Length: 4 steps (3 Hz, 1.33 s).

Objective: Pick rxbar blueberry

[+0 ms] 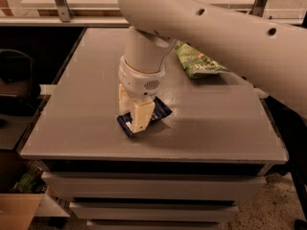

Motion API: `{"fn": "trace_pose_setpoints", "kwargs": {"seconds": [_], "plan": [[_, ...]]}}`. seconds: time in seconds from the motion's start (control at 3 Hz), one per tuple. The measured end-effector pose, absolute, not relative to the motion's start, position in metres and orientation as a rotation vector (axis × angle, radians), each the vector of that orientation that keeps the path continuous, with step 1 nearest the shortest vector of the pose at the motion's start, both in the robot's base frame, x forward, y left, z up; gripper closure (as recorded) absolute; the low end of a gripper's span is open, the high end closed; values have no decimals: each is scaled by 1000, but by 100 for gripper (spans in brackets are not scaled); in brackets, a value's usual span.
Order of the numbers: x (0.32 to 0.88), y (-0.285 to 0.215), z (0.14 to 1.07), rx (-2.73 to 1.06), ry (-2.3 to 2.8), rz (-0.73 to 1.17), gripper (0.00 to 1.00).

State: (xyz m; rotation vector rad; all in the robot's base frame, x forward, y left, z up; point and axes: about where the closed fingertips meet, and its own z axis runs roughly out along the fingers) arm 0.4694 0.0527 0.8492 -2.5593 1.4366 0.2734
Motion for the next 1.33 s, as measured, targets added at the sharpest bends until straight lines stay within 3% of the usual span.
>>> {"fn": "trace_pose_setpoints", "kwargs": {"seconds": [1.33], "plan": [[481, 57, 912, -2519, 1258, 253, 100]]}}
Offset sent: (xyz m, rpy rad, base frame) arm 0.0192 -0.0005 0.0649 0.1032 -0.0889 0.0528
